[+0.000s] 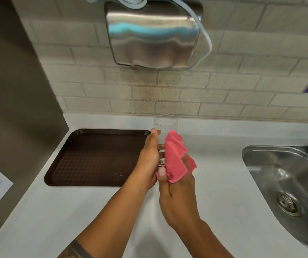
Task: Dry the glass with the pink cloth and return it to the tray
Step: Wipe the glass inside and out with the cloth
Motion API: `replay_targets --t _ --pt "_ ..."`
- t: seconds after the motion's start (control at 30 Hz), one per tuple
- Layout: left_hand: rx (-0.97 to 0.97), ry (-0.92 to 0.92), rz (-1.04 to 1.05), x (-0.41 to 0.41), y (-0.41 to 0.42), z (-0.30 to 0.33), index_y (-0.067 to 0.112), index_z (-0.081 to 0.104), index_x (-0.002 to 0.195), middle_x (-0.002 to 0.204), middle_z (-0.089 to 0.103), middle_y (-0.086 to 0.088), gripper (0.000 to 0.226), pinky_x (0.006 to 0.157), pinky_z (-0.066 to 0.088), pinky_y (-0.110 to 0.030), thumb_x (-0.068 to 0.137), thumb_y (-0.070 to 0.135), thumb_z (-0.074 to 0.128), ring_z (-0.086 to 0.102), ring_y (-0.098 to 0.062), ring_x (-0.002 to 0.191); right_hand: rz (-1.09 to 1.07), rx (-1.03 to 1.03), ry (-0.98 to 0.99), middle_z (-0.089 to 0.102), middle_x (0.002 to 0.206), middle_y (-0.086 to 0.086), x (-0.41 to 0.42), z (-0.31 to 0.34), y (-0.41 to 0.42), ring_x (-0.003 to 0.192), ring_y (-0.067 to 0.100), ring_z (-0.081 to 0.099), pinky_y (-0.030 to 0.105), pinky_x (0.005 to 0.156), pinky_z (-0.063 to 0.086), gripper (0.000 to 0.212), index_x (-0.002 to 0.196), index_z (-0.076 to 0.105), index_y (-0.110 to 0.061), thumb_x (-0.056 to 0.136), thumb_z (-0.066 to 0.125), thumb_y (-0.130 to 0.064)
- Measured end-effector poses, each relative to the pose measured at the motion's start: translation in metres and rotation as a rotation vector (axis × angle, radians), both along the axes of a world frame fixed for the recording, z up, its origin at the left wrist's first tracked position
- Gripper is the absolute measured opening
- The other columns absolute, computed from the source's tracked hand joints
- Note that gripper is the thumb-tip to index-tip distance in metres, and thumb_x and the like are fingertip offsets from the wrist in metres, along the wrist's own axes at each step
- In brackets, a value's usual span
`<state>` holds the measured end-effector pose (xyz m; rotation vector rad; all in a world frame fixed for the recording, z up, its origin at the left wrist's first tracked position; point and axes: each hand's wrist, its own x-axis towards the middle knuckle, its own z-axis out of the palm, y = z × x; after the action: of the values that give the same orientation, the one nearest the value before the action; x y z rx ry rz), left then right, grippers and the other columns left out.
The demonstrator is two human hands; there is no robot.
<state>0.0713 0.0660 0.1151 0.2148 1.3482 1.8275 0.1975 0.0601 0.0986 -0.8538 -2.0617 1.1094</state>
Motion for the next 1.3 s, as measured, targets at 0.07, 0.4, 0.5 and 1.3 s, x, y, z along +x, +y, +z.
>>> replay_targets --t 0.07,0.4,0.5,1.3 --pt "0.018 -0.110 -0.047 0.006 -0.003 0.003 0.021 0.069 0.123 0.102 0.083 -0.007 0.051 0.067 0.064 -0.031 0.095 0.062 0.057 0.082 -0.021 0.088 0.013 0.217 -0.003 0.031 0.167 -0.006 -0.008 0.010 0.005 0.155 0.024 0.030 0.043 0.121 0.036 0.065 0.159 0.024 -0.045 0.099 0.030 -0.069" --pt "0.003 0.041 -0.065 0.006 -0.002 0.010 0.030 0.058 0.147 0.134 0.075 -0.009 0.055 0.092 0.063 -0.044 0.105 0.062 0.042 0.076 -0.025 0.115 0.114 -0.018 0.083 0.053 0.146 -0.014 -0.049 0.057 0.066 0.126 0.002 0.058 0.024 0.103 0.051 0.055 0.159 0.031 -0.038 0.106 0.044 -0.048" --pt "0.044 -0.001 -0.049 0.003 -0.002 0.007 0.030 0.061 0.144 0.130 0.074 -0.013 0.054 0.079 0.065 -0.046 0.104 0.063 0.045 0.079 -0.027 0.103 0.125 -0.147 0.089 0.068 0.114 -0.022 -0.041 0.050 0.067 0.098 -0.012 0.067 0.013 0.079 0.053 0.028 0.132 0.050 -0.052 0.106 0.039 -0.054" --pt "0.072 -0.080 -0.091 0.004 0.001 0.006 0.025 0.065 0.136 0.106 0.070 -0.020 0.054 0.072 0.062 -0.056 0.104 0.063 0.045 0.075 -0.037 0.085 0.140 -0.394 0.047 0.072 0.122 -0.009 -0.038 0.060 0.073 0.094 -0.001 0.071 0.026 0.083 0.057 0.035 0.120 0.058 -0.050 0.097 0.041 -0.071"
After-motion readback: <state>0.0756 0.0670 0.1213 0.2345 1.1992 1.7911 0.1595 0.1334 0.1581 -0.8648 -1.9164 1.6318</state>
